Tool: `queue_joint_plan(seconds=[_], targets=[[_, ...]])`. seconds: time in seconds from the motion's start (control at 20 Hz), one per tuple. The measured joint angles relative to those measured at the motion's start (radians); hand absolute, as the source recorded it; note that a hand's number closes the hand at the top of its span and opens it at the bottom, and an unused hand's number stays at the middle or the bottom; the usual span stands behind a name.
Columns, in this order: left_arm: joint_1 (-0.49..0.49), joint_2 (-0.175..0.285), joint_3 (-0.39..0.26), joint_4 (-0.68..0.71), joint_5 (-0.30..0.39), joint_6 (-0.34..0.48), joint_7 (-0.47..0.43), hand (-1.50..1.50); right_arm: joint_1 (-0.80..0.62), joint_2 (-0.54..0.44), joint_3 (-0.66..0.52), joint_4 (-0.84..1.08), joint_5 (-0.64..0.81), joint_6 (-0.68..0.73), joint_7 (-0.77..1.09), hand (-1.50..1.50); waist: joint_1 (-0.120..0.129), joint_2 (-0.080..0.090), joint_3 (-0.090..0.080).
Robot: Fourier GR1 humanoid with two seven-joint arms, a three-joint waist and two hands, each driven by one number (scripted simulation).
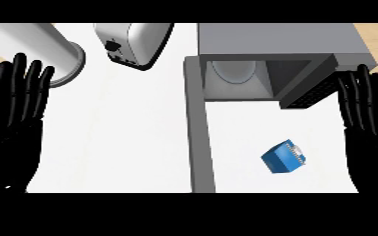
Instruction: Pick up the milk, place it into the microwave and close the microwave
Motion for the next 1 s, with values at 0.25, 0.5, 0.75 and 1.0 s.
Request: queue_joint_plan(seconds=[0.25,0.5,0.75,1.0], targets=[[-0.008,0.018,0.043,0.035,0.021,-0.012,0.004,-1.5,0.062,0.007,0.095,-0.055,0.059,0.027,0.018,-1.5,0.003,-0.019,0.0],[0.006,0.02,0.095,0.064,0.095,-0.014,0.077,-1.5,0.135,0.037,0.247,-0.113,-0.006,0.091,0.081,-1.5,0.007,-0.026,0.0],[0.116,-0.003,0.098,0.002,0.132,-0.034,0.083,-1.5,0.264,0.047,0.38,-0.188,-0.001,0.105,0.083,-1.5,0.007,-0.028,0.0],[0.226,-0.018,0.099,-0.062,0.158,-0.072,0.066,-1.5,0.384,0.023,0.453,-0.217,0.044,0.092,0.009,-1.5,0.006,-0.029,0.0]])
